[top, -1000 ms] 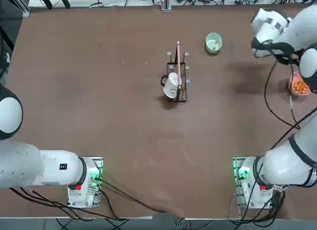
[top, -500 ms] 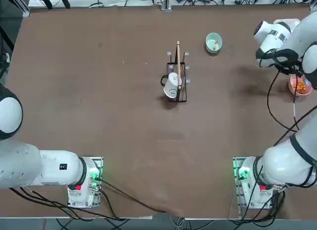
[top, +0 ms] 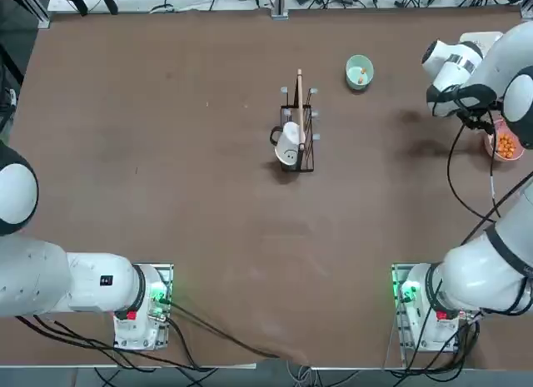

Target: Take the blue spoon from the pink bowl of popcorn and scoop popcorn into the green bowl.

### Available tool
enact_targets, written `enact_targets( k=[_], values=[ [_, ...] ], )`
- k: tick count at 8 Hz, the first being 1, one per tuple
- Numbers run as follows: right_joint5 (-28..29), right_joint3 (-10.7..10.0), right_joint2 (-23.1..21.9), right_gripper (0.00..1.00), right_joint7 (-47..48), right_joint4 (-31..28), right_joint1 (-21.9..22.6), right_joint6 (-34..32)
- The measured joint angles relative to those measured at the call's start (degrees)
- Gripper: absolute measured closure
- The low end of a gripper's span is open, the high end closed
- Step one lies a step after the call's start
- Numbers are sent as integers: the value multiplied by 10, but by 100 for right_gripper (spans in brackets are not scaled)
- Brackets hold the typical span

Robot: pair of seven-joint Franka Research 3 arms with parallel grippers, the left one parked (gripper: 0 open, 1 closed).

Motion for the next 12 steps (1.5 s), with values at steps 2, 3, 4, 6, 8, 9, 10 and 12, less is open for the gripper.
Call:
enact_targets(
  k=[2,3,4,6,8,9,10,12],
  values=[
    [60,9,-23,0,0,18,1,2],
    [115,20,-38,0,-3,39,1,-2],
    [174,34,-48,0,-6,64,3,-12],
    [274,44,-61,0,-19,109,6,-26],
    [389,44,-79,0,-67,153,5,-32],
    [454,45,-94,0,-109,175,5,-41],
    [510,49,-107,0,-150,202,6,-49],
    [581,64,-120,0,-210,276,6,-90]
  ],
)
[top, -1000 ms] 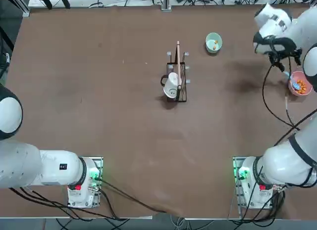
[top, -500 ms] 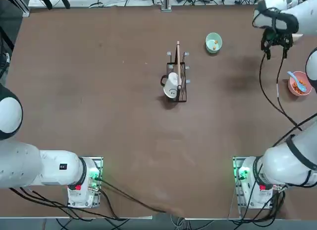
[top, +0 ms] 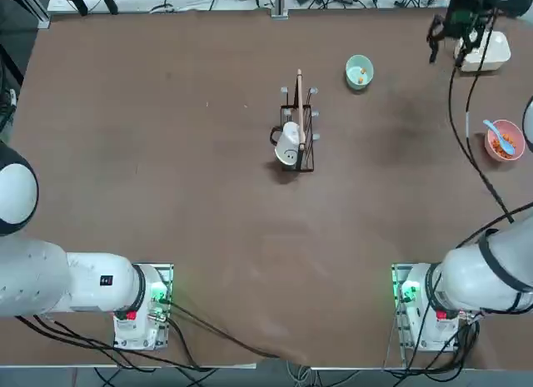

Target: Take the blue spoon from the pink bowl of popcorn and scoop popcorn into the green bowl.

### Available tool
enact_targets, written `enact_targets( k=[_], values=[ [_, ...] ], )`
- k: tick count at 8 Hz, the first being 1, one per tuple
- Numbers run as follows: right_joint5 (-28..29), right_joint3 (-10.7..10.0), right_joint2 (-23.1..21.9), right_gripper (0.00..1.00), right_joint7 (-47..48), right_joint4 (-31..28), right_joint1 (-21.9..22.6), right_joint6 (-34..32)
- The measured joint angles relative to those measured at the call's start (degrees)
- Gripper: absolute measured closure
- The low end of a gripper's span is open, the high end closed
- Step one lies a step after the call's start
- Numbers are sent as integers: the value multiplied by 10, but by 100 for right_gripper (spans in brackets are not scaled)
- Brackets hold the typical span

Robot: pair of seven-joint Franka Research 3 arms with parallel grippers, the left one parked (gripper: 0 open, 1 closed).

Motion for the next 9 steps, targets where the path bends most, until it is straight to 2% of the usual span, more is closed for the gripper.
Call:
enact_targets(
  k=[3,4,5,6,8,9],
  values=[
    [20,46,-14,0,-129,127,0,-82],
    [20,53,-27,0,-165,144,0,-88],
    [20,51,-56,0,-179,132,2,-79],
    [20,36,-100,0,-182,93,10,-60],
    [20,-13,-176,0,-191,8,49,-40],
    [20,-20,-193,0,-191,-21,58,-31]
  ],
)
